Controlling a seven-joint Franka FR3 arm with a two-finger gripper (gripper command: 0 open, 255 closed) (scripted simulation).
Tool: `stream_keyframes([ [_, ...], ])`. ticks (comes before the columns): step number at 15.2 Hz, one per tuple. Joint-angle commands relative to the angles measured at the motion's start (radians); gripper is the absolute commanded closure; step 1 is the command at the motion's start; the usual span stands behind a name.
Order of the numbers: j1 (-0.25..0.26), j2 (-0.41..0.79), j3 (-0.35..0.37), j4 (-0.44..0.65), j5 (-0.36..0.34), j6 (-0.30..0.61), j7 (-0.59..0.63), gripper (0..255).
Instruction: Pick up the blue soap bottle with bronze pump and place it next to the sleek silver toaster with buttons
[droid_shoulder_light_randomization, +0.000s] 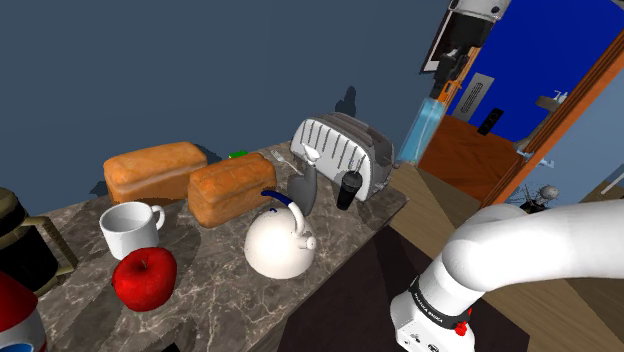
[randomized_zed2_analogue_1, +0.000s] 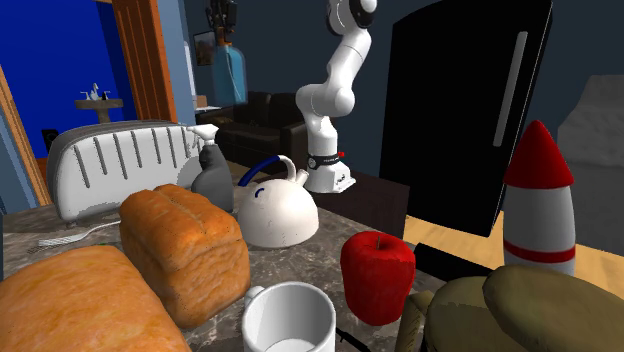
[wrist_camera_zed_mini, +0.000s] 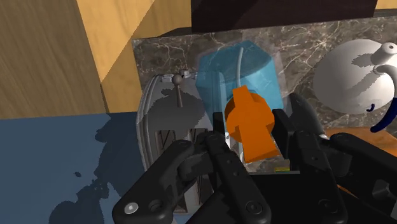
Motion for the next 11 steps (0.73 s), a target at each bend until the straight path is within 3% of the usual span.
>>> stream_keyframes([
  [1,-0.002,-0.016,-0.002,-0.04,-0.003,0.025,0.002,255],
  [11,-0.012,-0.069,-0.014,-0.212,-0.019,0.144,0.011,255],
])
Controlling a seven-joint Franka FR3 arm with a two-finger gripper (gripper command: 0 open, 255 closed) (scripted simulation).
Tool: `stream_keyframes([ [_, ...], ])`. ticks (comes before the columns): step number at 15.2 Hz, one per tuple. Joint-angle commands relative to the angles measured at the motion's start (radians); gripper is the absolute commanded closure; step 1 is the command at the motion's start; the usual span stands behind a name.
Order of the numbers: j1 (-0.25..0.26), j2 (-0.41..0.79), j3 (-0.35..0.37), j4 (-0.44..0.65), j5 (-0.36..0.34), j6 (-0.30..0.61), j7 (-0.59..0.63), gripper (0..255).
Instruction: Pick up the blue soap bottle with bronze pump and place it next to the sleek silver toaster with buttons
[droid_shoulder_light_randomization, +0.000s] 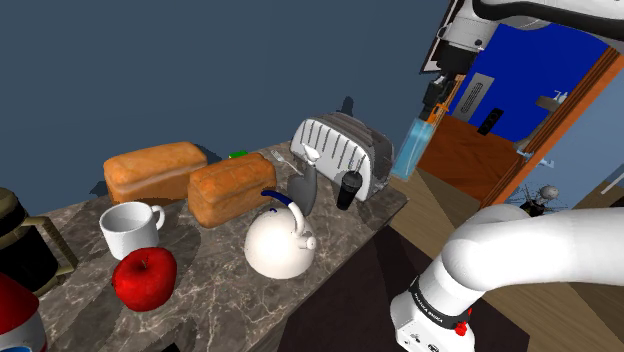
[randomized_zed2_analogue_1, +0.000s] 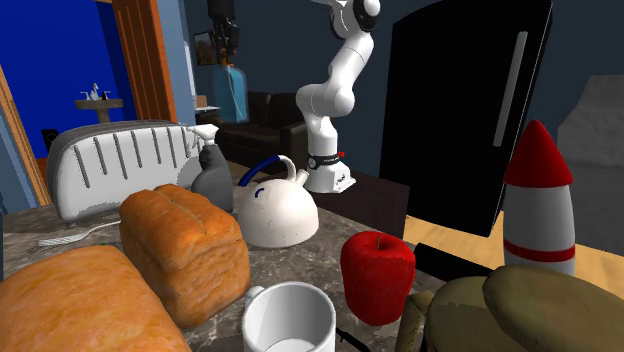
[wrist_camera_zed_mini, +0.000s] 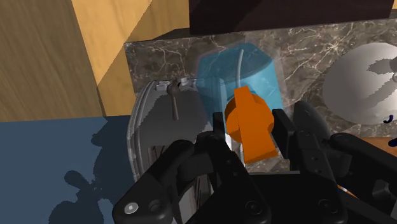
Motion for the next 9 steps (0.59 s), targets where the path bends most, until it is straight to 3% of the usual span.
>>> stream_keyframes([
  [1,-0.002,-0.008,-0.003,-0.032,-0.003,0.025,0.002,255],
  [9,-0.01,-0.036,-0.017,-0.156,-0.018,0.122,0.007,255],
])
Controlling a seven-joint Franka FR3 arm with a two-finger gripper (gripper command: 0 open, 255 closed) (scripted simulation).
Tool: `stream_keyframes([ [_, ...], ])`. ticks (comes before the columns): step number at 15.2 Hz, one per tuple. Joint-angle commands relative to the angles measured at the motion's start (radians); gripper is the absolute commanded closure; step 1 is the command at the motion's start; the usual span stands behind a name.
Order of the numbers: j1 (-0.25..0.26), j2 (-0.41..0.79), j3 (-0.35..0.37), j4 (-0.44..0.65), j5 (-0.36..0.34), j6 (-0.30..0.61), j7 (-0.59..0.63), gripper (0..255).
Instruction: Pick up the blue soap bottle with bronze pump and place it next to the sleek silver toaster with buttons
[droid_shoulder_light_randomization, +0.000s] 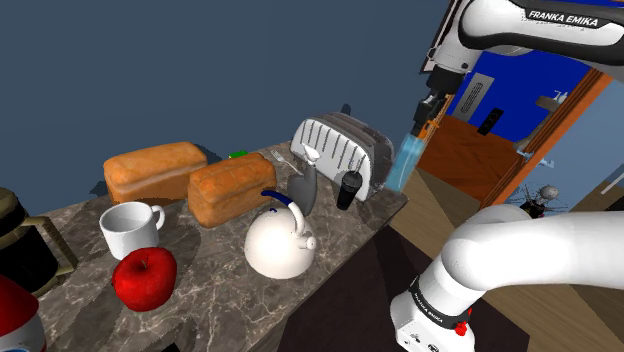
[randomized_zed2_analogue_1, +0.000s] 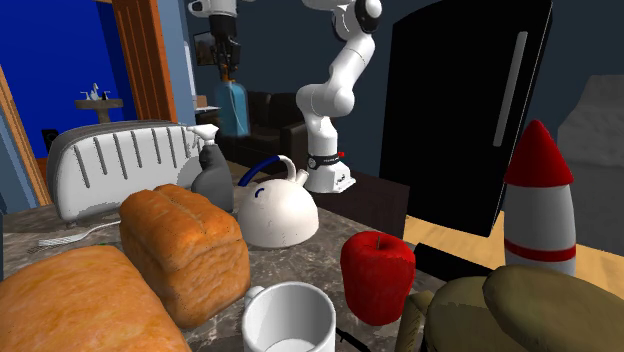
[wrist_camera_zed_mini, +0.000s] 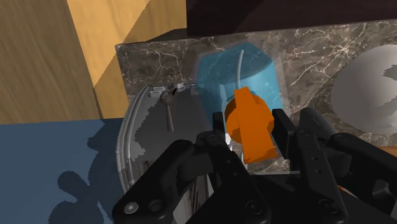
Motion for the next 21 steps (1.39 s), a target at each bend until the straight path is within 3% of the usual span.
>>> stream_keyframes([
  [1,-0.004,-0.006,-0.007,-0.03,-0.007,0.025,-0.002,255],
  [21,-0.026,-0.008,-0.06,-0.297,-0.057,0.29,0.007,255],
])
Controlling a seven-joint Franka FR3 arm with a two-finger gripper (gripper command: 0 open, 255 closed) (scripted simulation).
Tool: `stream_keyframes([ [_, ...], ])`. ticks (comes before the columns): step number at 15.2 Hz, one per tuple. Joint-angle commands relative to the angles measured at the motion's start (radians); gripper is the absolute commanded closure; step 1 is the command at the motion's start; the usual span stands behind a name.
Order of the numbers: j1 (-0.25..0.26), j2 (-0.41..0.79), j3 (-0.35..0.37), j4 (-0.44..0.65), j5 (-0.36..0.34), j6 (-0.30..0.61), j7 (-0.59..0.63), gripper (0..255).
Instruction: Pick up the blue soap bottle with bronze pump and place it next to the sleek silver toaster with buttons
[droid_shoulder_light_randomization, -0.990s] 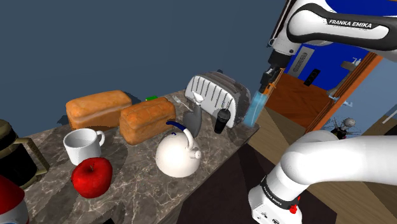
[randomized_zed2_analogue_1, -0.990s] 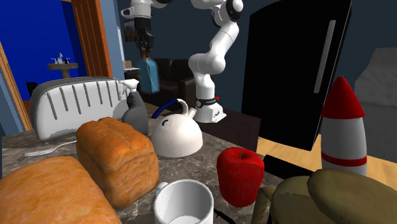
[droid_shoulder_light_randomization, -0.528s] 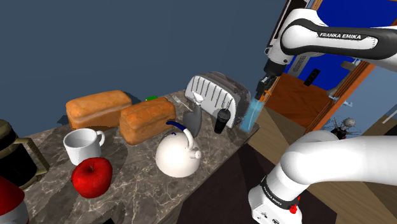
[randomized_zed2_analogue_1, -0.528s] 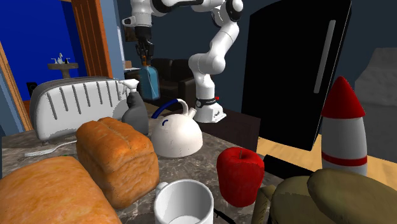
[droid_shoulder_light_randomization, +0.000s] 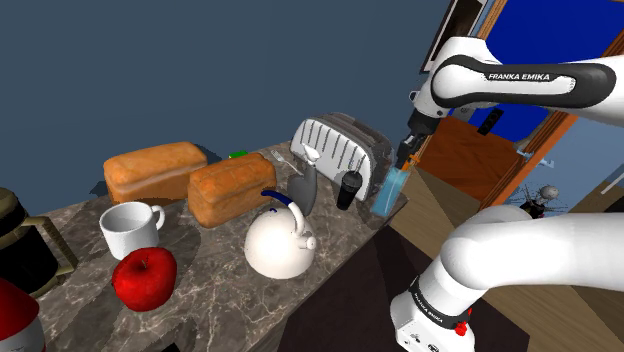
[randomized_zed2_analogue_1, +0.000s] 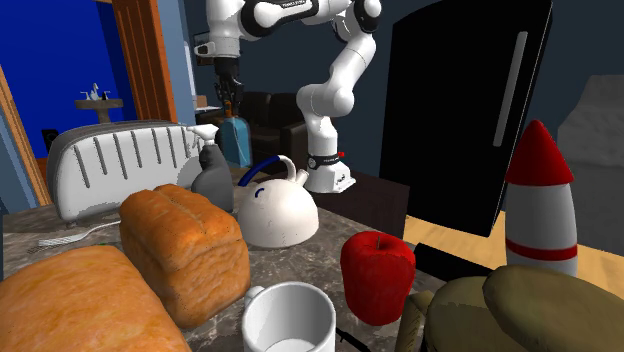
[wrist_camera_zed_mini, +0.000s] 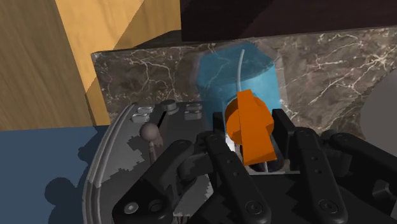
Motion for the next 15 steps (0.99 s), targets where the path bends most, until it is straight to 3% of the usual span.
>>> stream_keyframes([
  [1,-0.004,0.005,-0.008,-0.023,-0.007,0.029,-0.002,255],
  [6,-0.01,0.029,-0.028,-0.088,-0.025,0.117,0.001,255],
  [14,-0.01,0.029,-0.028,-0.088,-0.025,0.117,0.001,255],
  [15,-0.01,0.029,-0.028,-0.088,-0.025,0.117,0.001,0],
])
